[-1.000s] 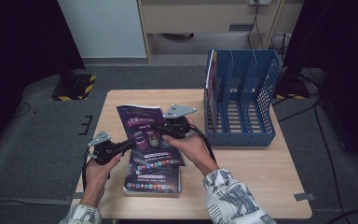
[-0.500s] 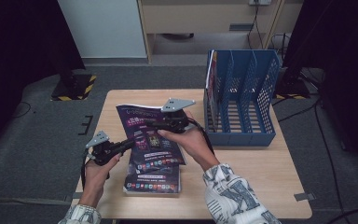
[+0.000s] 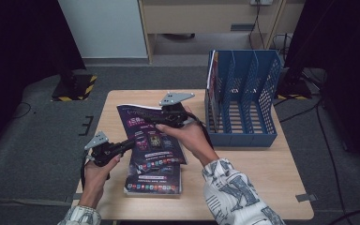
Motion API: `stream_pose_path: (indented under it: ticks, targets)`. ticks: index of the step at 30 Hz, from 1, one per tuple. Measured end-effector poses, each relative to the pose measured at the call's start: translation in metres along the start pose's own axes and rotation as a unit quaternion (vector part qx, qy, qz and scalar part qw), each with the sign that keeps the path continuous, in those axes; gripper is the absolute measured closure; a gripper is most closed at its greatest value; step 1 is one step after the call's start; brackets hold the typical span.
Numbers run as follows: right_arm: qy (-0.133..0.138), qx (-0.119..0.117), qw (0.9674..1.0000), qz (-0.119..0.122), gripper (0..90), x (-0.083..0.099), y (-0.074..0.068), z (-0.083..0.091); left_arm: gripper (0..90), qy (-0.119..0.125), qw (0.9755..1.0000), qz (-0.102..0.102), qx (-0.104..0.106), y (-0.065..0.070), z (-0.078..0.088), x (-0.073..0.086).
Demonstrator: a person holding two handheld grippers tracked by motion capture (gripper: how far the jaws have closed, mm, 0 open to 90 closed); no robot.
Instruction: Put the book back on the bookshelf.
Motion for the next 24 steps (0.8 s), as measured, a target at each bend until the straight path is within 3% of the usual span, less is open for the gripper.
stream_pose_path:
  ticks: [4, 8, 10, 13, 16, 22, 24]
  targets:
    - [0.003, 0.014, 0.9999, 0.006, 81.0, 0.001, 0.001, 0.000, 80.0, 0.003, 1.0000, 0.004, 0.000, 0.000, 0.000, 0.001]
    - [0.006, 0.028, 0.9994, 0.020, 82.3, 0.000, 0.000, 0.002, 76.5, 0.010, 0.9999, 0.009, -0.006, -0.001, 0.000, 0.001]
    - [0.008, 0.026, 0.9993, 0.024, 82.4, -0.003, -0.002, 0.003, 72.9, 0.015, 0.9997, 0.002, -0.019, -0.002, 0.001, 0.002]
    - [0.021, 0.027, 0.9990, 0.028, 82.4, -0.009, -0.004, 0.008, 50.9, 0.009, 0.9986, -0.002, -0.052, -0.007, 0.002, 0.004]
    - [0.033, 0.031, 0.9984, 0.034, 82.5, -0.017, -0.004, 0.014, 37.6, -0.007, 0.9960, -0.015, -0.087, -0.016, 0.003, 0.007]
    - [0.048, 0.056, 0.9963, 0.043, 82.4, -0.027, 0.000, 0.026, 19.0, -0.032, 0.9901, -0.008, -0.136, -0.030, 0.007, 0.013]
    - [0.049, 0.071, 0.9953, 0.043, 82.3, -0.028, 0.004, 0.029, 16.1, -0.035, 0.9888, 0.006, -0.145, -0.035, 0.009, 0.016]
Point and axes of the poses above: each handheld gripper's, and its own axes: z roughly backward along the jaws, x roughly out of its underside, y roughly to its right, the point moved 2 cm from there along -z, roughly forward along the jaws, and after that the axes turned 15 degrees about y, right-handed, at the moved point
